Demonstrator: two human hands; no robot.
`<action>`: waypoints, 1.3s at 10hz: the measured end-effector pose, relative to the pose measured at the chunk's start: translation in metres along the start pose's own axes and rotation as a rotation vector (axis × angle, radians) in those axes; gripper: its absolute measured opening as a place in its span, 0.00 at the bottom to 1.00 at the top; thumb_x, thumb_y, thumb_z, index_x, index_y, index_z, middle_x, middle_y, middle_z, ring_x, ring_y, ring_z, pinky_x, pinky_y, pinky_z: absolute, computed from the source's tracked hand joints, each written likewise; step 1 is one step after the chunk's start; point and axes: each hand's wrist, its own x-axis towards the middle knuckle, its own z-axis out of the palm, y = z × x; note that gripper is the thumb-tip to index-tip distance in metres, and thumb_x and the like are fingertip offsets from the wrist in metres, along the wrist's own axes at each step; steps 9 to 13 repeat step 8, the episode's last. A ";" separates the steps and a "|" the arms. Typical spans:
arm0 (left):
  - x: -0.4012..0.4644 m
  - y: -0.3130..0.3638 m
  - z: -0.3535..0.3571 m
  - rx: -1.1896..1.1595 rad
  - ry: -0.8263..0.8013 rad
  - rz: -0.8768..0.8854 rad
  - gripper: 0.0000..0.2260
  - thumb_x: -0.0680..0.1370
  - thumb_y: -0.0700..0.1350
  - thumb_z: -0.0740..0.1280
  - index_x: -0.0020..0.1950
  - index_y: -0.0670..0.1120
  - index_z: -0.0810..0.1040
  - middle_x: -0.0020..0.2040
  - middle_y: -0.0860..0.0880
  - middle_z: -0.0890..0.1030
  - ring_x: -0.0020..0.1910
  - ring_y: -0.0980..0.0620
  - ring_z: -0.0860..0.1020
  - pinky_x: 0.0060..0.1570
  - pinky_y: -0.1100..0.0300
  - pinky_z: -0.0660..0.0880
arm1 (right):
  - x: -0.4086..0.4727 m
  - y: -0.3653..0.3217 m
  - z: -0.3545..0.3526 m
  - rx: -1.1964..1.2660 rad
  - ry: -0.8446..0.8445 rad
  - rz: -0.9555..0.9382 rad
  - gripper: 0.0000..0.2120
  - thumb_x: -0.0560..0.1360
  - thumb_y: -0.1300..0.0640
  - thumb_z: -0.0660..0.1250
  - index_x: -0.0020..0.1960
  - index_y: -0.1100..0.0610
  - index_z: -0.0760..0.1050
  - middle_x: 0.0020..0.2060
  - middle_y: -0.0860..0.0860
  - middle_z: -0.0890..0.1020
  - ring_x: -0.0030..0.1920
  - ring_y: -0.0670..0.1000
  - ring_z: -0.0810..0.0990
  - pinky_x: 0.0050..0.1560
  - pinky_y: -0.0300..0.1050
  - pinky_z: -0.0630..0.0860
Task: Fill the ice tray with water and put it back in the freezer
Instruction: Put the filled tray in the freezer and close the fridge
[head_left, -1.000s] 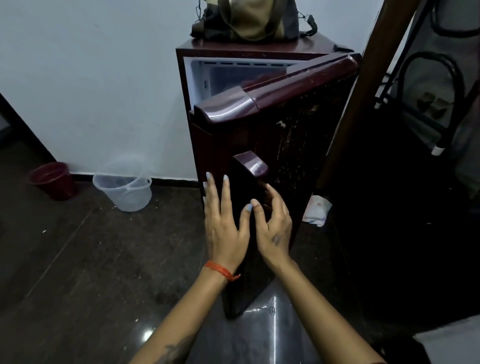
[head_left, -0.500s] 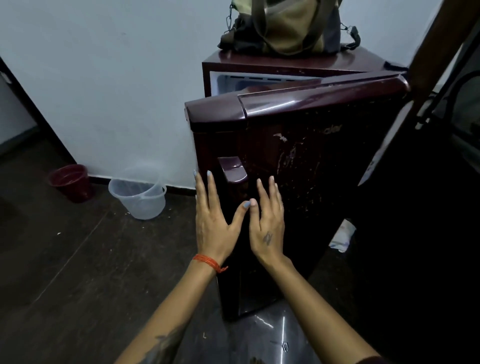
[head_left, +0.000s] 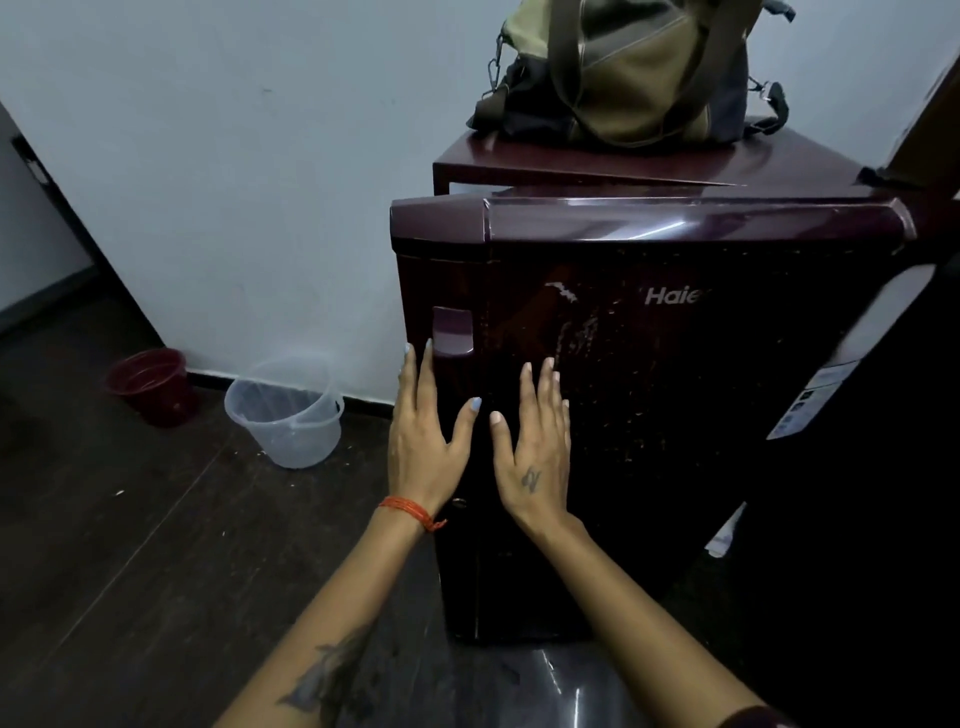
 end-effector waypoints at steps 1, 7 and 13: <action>0.024 -0.012 0.005 -0.014 -0.029 0.001 0.32 0.78 0.51 0.63 0.75 0.53 0.48 0.78 0.46 0.53 0.77 0.50 0.52 0.70 0.60 0.53 | 0.018 0.001 0.009 -0.020 0.016 0.017 0.29 0.81 0.51 0.55 0.75 0.53 0.42 0.74 0.46 0.41 0.76 0.46 0.39 0.76 0.48 0.39; 0.089 -0.043 0.023 -0.041 -0.078 0.148 0.34 0.79 0.48 0.64 0.75 0.48 0.43 0.77 0.38 0.47 0.76 0.41 0.48 0.72 0.39 0.56 | 0.069 0.001 0.038 -0.173 0.104 0.131 0.28 0.82 0.50 0.53 0.76 0.55 0.43 0.74 0.45 0.42 0.76 0.46 0.41 0.77 0.48 0.41; 0.078 -0.024 0.029 -0.013 0.036 0.291 0.34 0.78 0.45 0.65 0.75 0.37 0.49 0.75 0.33 0.52 0.75 0.40 0.47 0.74 0.44 0.47 | 0.063 -0.003 0.024 -0.224 0.166 0.129 0.28 0.82 0.51 0.53 0.76 0.55 0.45 0.76 0.50 0.46 0.76 0.47 0.41 0.76 0.47 0.41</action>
